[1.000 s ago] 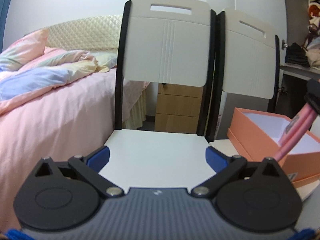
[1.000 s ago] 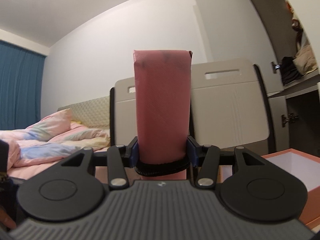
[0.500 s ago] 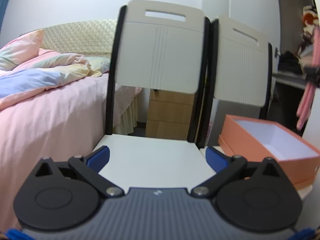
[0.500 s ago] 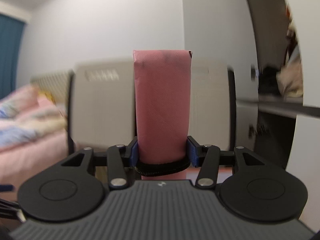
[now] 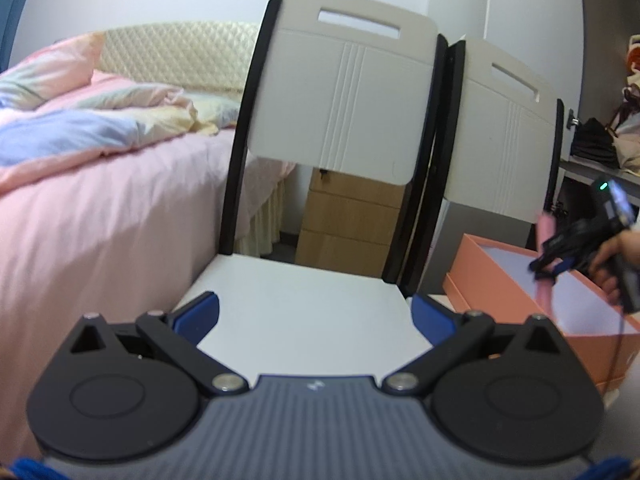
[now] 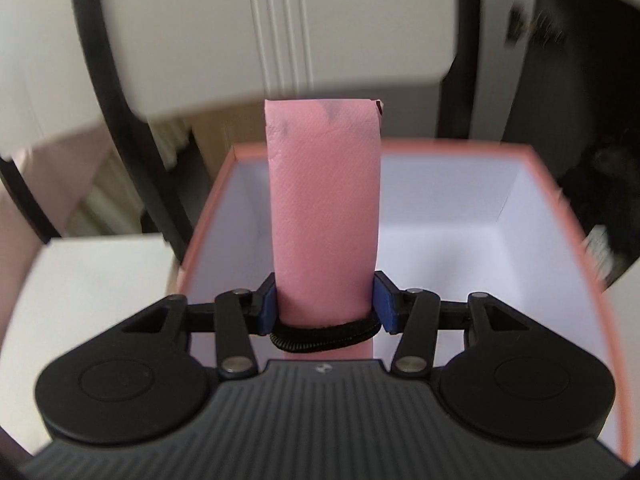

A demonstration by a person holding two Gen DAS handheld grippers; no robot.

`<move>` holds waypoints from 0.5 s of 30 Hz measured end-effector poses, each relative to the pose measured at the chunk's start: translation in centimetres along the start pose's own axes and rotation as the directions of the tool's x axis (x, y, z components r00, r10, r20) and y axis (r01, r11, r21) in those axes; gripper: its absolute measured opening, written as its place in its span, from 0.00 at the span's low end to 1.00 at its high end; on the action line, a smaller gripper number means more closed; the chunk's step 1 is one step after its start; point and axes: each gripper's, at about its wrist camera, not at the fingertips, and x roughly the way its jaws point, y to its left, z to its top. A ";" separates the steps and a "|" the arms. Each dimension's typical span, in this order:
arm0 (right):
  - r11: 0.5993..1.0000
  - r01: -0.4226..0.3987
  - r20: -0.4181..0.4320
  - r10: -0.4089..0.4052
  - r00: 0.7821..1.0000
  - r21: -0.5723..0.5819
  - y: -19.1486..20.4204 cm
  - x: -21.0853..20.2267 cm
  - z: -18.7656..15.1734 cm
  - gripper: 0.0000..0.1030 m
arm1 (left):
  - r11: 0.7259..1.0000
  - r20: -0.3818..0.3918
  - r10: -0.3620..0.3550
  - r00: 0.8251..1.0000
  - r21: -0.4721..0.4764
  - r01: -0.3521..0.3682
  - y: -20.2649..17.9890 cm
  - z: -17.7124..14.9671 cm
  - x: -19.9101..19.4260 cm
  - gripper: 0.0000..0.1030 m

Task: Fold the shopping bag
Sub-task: 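Carry the banded strip with the right tool down into the pink box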

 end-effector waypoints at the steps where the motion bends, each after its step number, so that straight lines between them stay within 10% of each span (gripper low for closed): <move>1: 1.000 -0.002 -0.028 0.002 1.000 -0.003 0.2 1.0 -0.2 0.50 | 1.000 -0.005 -0.004 1.000 -0.004 0.004 0.2 0.0 0.2 1.00; 15: 1.000 0.031 -0.166 -0.030 0.986 0.003 -1.0 9.5 -0.8 0.50 | 1.000 -0.112 -0.025 0.993 -0.009 0.024 0.7 -0.6 2.7 1.00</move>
